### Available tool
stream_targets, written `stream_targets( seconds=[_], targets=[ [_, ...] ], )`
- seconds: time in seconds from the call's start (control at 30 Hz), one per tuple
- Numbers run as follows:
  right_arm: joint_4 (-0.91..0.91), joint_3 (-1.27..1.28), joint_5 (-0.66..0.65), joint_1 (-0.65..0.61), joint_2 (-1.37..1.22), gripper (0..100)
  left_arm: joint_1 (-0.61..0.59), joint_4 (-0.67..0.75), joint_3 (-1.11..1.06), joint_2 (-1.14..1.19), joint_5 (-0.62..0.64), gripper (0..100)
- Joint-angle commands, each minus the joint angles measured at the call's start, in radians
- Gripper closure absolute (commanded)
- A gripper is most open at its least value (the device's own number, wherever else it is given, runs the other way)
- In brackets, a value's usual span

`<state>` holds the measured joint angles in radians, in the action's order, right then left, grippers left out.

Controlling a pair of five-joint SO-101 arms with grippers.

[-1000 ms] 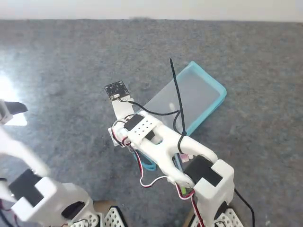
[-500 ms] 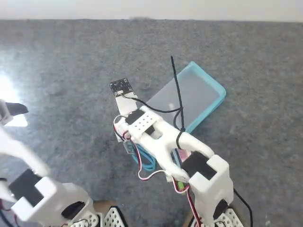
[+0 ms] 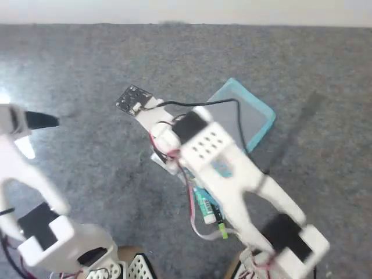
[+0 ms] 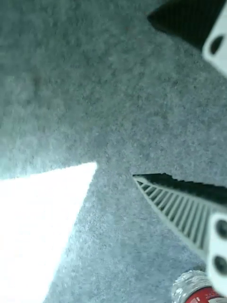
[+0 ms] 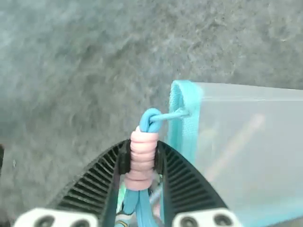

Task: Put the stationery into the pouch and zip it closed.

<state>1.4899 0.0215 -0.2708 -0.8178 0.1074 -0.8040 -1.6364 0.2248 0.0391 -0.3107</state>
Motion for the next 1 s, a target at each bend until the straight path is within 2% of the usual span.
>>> stream_targets(
  seconds=[0.0, 0.13, 0.27, 0.4, 0.47, 0.67, 0.77, 0.97],
  targets=[
    [0.124, -0.055, -0.118, 0.025, 0.24, 99.1, 0.153, -0.117, 0.142, -0.038, -0.021, 57],
    [0.191, -0.051, -0.184, 0.114, 0.418, 99.1, 0.276, -0.118, 0.113, -0.212, -0.012, 59],
    [0.18, 0.038, -0.203, 0.188, 0.493, 99.1, 0.433, -0.12, -0.054, -0.516, -0.049, 59],
    [0.082, 0.207, -0.198, 0.2, 0.524, 99.1, 0.621, -0.11, -0.387, -0.872, -0.061, 59],
    [0.027, 0.281, -0.195, 0.2, 0.541, 99.1, 0.703, -0.055, -0.576, -1.056, -0.044, 59],
    [-0.035, 0.37, -0.144, 0.199, 0.595, 99.1, 0.821, 0.21, -1.095, -1.53, 0.149, 59],
    [-0.035, 0.374, -0.144, 0.199, 0.607, 99.1, 0.827, 0.272, -1.148, -1.599, 0.14, 59],
    [-0.001, 0.371, -0.126, 0.17, 0.608, 99.1, 0.829, 0.44, -1.322, -1.511, 0.141, 59]
  ],
)
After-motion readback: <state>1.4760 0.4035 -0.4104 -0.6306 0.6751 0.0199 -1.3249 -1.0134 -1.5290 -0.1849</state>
